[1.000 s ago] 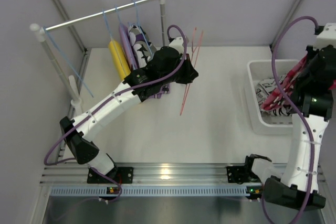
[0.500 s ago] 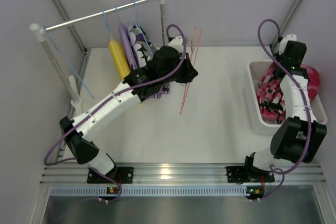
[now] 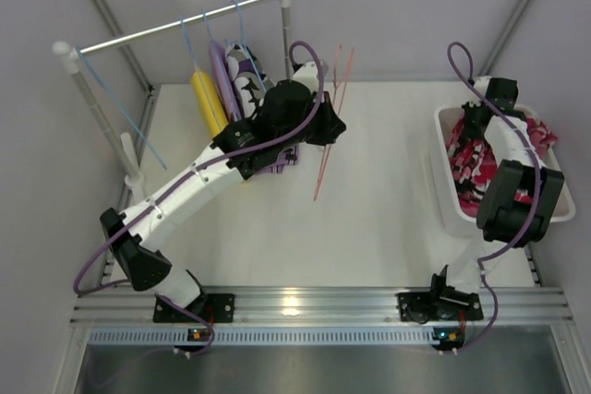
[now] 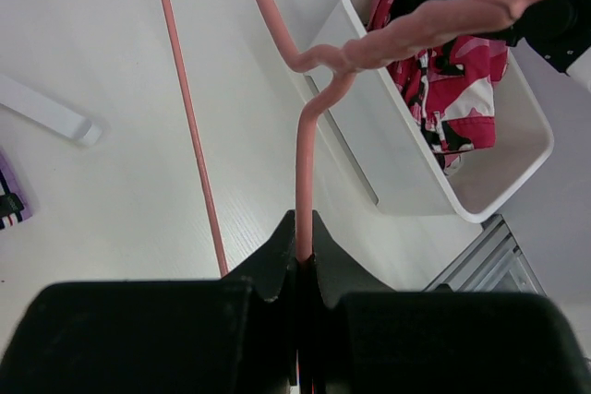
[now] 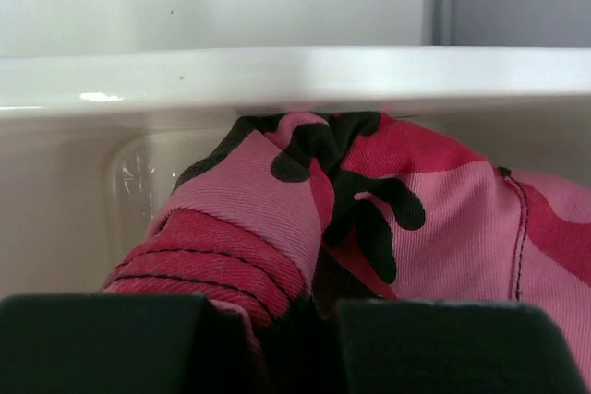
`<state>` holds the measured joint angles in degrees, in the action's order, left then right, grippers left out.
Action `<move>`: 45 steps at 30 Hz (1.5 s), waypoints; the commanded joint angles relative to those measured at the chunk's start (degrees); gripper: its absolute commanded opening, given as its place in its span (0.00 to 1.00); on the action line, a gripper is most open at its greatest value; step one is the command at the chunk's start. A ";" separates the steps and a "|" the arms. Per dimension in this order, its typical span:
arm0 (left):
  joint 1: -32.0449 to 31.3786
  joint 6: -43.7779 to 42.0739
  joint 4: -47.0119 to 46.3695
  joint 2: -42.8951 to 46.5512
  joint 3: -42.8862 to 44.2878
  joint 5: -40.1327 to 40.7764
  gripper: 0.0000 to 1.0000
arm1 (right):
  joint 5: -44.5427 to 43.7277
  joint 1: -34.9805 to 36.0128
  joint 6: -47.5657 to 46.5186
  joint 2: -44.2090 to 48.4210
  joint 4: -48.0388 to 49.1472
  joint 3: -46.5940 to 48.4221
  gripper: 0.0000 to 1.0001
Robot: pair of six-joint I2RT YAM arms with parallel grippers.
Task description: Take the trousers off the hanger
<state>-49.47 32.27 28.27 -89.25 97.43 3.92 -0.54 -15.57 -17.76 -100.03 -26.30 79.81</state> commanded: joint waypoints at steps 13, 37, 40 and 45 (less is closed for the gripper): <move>0.08 -11.61 -6.29 10.40 -3.64 -3.66 0.00 | 8.80 -0.42 1.68 7.20 -3.92 5.53 0.99; 30.98 -5.30 -0.25 45.12 -24.82 -9.38 0.00 | 15.92 2.39 2.82 26.47 -15.62 16.34 1.00; 38.27 -0.38 4.83 50.12 -28.06 -6.39 0.00 | 15.30 3.26 3.34 24.98 -16.32 17.57 0.99; 44.90 5.08 8.82 55.15 -33.97 -9.55 0.00 | 15.74 4.23 4.66 24.88 -15.80 16.43 0.99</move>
<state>-6.02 32.99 34.09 -34.52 66.02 -4.05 14.28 -12.51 -14.79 -75.72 -41.56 95.02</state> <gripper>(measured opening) 0.046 0.993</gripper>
